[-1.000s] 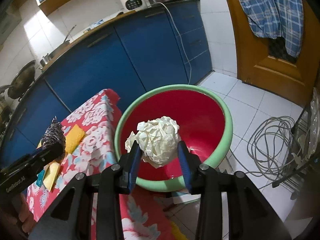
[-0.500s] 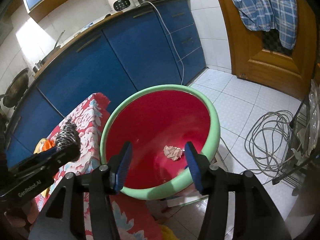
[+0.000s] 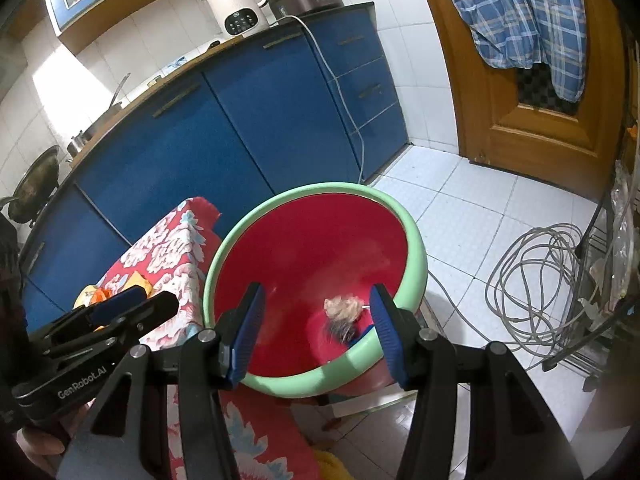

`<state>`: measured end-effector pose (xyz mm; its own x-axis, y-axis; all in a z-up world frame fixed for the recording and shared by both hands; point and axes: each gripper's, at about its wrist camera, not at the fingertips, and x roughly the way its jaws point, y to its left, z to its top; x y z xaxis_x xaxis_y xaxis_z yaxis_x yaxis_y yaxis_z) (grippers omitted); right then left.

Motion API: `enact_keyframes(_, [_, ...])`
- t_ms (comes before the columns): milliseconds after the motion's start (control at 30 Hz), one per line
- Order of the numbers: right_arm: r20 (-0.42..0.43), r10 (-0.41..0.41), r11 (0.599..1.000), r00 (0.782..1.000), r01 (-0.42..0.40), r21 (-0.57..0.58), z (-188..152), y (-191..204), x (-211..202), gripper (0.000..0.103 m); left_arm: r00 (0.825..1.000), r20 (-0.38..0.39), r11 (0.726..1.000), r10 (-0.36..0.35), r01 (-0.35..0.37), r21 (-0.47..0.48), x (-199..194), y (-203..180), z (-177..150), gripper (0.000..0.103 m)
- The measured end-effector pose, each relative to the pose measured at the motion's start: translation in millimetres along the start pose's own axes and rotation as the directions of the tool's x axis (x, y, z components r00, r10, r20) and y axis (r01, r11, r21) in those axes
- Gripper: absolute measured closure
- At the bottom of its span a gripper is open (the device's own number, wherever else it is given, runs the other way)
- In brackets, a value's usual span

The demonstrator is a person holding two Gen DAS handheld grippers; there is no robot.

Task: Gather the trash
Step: 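Carry the steel wool and paper over the red bucket and release both, then move both open tools back over the table items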

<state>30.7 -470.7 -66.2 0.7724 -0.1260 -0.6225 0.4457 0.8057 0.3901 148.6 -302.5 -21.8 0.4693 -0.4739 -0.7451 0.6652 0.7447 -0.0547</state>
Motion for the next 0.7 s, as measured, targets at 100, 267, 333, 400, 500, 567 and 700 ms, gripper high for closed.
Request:
enact_keyframes(100, [0.001, 0.007, 1.0, 1.0, -0.007, -0.011, -0.6, 6.0, -4.2, 0.046, 1.0, 0.002, 1.0, 0.005, -0.005, -0.025, -7.2, 7.7, -2.1, 0.049])
enact_keyframes(267, [0.005, 0.024, 0.999, 1.0, -0.024, -0.036, -1.1, 20.2, -10.1, 0.044, 0.999, 0.02, 0.997, 0.039, -0.038, -0.062, -25.0, 25.5, -7.8, 0.048])
enact_keyframes(333, [0.0, 0.036, 0.998, 0.999, -0.036, -0.049, -2.1, 27.4, -11.1, 0.044, 0.998, 0.022, 0.995, 0.059, -0.057, -0.079, -31.3, 35.3, -10.9, 0.048])
enact_keyframes(400, [-0.005, 0.045, 0.997, 0.999, -0.045, -0.061, -3.4, 33.8, -11.2, 0.044, 0.996, 0.022, 0.991, 0.083, -0.08, -0.103, -37.9, 46.3, -13.9, 0.048])
enact_keyframes(500, [-0.018, 0.064, 0.995, 0.998, -0.065, -0.077, -5.2, 44.5, -10.8, 0.044, 0.994, 0.028, 0.984, 0.11, -0.105, -0.142, -48.3, 64.1, -18.9, 0.048])
enact_keyframes(567, [-0.026, 0.076, 0.993, 0.997, -0.078, -0.088, -5.9, 52.6, -10.3, 0.044, 0.991, 0.032, 0.978, 0.132, -0.125, -0.167, -55.8, 75.9, -21.9, 0.048])
enact_keyframes(700, [-0.04, 0.098, 0.988, 0.994, -0.102, -0.116, -5.9, 69.6, -8.3, 0.044, 0.982, 0.041, 0.961, 0.183, -0.17, -0.22, -72.3, 102.6, -28.2, 0.048])
